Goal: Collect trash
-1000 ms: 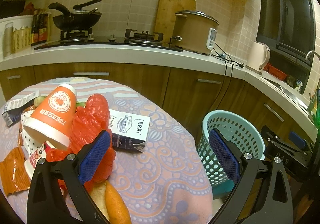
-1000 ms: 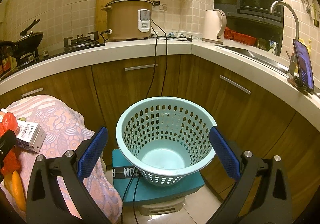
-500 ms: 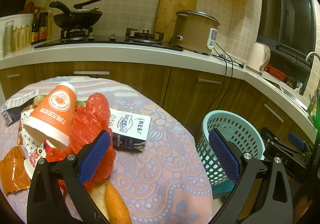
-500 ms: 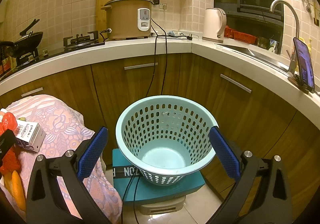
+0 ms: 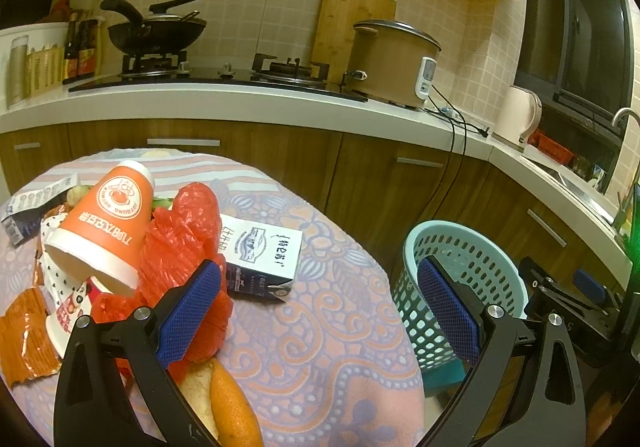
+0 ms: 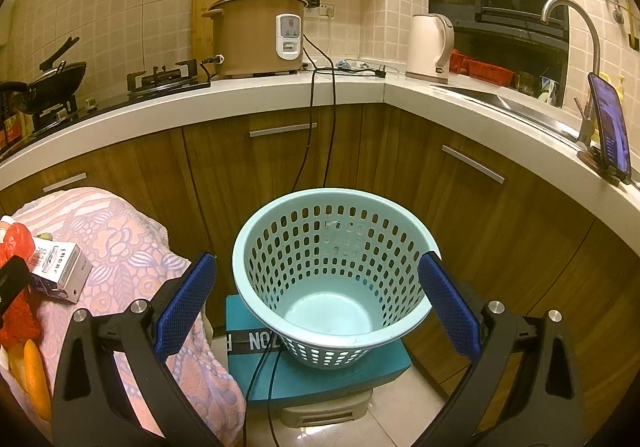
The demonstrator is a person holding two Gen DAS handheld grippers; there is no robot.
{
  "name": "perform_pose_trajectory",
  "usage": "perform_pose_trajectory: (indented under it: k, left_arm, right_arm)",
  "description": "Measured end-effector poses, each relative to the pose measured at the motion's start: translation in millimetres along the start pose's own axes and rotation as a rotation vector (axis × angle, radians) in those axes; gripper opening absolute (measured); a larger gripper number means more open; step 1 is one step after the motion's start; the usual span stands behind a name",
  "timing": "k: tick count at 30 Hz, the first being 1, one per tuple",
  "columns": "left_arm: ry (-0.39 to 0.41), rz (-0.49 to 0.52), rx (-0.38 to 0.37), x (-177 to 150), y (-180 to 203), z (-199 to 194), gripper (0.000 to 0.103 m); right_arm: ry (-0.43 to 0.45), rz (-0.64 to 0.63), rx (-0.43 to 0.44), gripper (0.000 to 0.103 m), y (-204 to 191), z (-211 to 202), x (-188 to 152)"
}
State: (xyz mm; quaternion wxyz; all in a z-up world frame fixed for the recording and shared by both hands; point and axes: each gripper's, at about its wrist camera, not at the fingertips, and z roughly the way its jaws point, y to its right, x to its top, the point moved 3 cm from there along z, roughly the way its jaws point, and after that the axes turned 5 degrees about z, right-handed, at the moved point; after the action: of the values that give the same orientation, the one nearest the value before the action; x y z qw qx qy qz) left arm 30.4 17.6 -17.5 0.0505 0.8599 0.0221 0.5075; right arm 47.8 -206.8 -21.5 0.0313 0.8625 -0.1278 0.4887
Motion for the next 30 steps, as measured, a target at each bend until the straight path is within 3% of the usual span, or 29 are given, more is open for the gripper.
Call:
perform_pose_trajectory:
  k: [13, 17, 22, 28, 30]
  left_arm:
    - [0.016, 0.011, 0.018, 1, 1, -4, 0.096]
    - [0.016, 0.021, 0.047, 2, 0, -9, 0.096]
    - [0.018, -0.001, 0.108, 5, -21, -34, 0.096]
    - [-0.006, -0.059, 0.242, -6, -77, -74, 0.095]
    - [-0.021, -0.087, 0.282, -13, -97, -84, 0.093]
  right_arm:
    - [0.002, 0.002, 0.002, 0.096, -1, -1, -1]
    - [0.004, -0.009, 0.02, 0.092, -5, -7, -3]
    - [-0.002, -0.047, 0.096, 0.087, -24, -16, -6]
    - [-0.051, -0.145, 0.306, 0.074, -67, -30, -19]
    - [-0.074, -0.184, 0.38, 0.065, -85, -36, -26]
